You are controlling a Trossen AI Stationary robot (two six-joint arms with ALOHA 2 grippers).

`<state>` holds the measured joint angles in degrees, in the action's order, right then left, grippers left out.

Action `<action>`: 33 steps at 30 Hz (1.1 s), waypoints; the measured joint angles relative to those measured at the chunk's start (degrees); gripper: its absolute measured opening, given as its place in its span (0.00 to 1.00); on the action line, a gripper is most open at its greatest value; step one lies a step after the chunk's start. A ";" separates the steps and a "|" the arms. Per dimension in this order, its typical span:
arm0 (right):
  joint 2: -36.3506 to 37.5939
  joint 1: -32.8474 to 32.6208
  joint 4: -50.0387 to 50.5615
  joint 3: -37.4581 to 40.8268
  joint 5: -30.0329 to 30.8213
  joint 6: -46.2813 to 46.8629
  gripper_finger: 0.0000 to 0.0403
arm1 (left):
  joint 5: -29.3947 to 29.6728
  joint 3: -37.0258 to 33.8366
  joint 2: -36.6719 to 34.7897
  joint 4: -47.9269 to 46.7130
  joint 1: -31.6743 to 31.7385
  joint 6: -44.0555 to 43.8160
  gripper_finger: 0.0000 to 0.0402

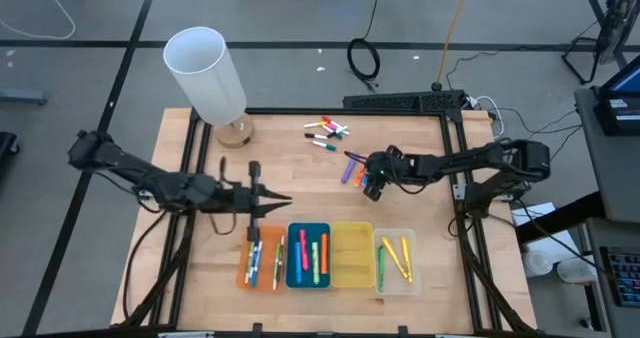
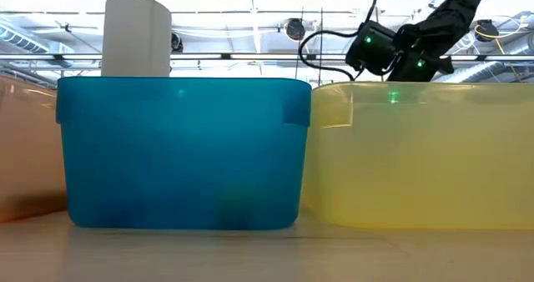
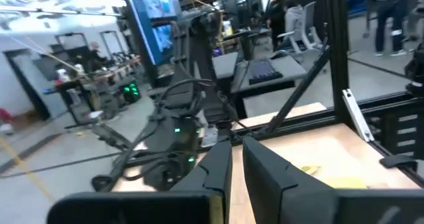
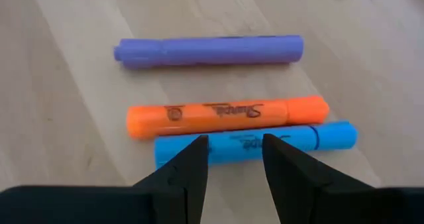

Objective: Pick & Place Markers
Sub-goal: Put the blue highlighter pen into the blue bin

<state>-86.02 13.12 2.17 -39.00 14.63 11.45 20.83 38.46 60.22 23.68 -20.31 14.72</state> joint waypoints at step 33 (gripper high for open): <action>-1.36 2.94 -1.90 -0.07 -4.30 -9.23 0.49 | -11.86 0.33 12.53 9.39 15.83 -14.90 0.36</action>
<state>-87.38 16.05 0.27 -39.07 10.33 2.22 8.97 38.79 72.75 33.07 -4.49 -0.19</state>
